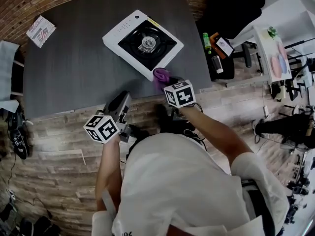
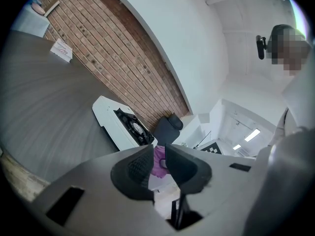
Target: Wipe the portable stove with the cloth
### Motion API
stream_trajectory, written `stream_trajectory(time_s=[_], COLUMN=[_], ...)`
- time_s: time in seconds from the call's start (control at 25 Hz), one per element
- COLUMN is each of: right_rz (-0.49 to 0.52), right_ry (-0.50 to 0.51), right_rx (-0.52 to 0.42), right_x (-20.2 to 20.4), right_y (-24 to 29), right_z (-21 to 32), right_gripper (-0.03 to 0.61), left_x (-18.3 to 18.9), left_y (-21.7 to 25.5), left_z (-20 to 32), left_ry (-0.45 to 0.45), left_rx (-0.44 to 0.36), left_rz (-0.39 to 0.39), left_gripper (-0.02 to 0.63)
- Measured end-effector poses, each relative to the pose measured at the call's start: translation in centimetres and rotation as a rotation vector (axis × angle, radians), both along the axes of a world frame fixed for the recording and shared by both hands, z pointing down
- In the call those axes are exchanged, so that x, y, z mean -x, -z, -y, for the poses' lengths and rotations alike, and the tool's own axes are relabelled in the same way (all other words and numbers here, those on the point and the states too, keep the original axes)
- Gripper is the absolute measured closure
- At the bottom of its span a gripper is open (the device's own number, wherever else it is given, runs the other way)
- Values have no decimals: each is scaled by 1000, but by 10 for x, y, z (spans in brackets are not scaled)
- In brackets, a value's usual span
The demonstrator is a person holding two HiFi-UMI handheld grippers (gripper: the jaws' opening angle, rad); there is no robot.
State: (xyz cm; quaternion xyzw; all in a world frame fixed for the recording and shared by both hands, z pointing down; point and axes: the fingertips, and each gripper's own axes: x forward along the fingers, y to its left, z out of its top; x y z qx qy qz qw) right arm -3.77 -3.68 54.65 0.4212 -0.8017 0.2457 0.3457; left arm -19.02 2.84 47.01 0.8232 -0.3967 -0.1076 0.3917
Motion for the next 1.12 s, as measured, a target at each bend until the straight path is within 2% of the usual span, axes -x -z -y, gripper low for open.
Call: stream_trajectory(time_s=[0.16,0.32,0.48,0.6,0.84,1.12], right_rz=[71,172,223,194,123,125], right_ry=[81,205,309,373,495,511], right_rx=[45,170,298,355,404,460], right_x=[-3,9,18,19,11,-6], right_y=[8,11,9,3,-5,-10], right_z=[13,20,29,42,59,83], right_gripper=[470,469,471,471,469,468], left_x=[-18,-39,-66,-84,-114,-139], left_y=[4,8,9,10,11,9], left_z=[7,18,28,34,45,58], left_ry=[4,18,34,54,103,148], left_rx=[0,2,12,18,32,39], left_rz=[25,43,62,73,94,105], left_gripper=[546,546,546,546,546,546])
